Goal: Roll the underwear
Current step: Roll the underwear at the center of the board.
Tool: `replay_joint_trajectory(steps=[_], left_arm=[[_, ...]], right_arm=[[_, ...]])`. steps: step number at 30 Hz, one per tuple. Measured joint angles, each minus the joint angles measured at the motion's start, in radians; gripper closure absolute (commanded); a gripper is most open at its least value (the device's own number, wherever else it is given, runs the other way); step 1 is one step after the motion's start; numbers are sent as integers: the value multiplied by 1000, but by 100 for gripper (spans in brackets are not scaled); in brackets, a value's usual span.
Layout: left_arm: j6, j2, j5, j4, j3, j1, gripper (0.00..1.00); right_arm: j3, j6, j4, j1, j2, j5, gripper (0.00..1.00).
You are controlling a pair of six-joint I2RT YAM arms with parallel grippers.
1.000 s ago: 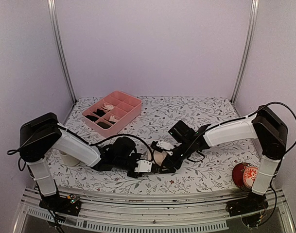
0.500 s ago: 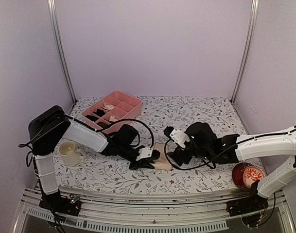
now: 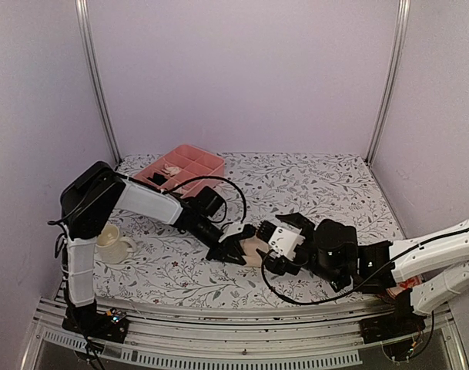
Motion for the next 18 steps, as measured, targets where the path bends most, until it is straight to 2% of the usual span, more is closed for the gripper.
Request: replay_joint_trajectory(steps=[6,11,18], left_arm=[[-10,64,79,-119,95,22,100],[-20,113,151,-201,153,37,100],[-28,136,182,-244,183,45,100]], right_arm=[[14,-86,20,50,163,-1,19],[44,-120,-19,51,282,-21,26],[101,-139,-32,27,436,-16,37]])
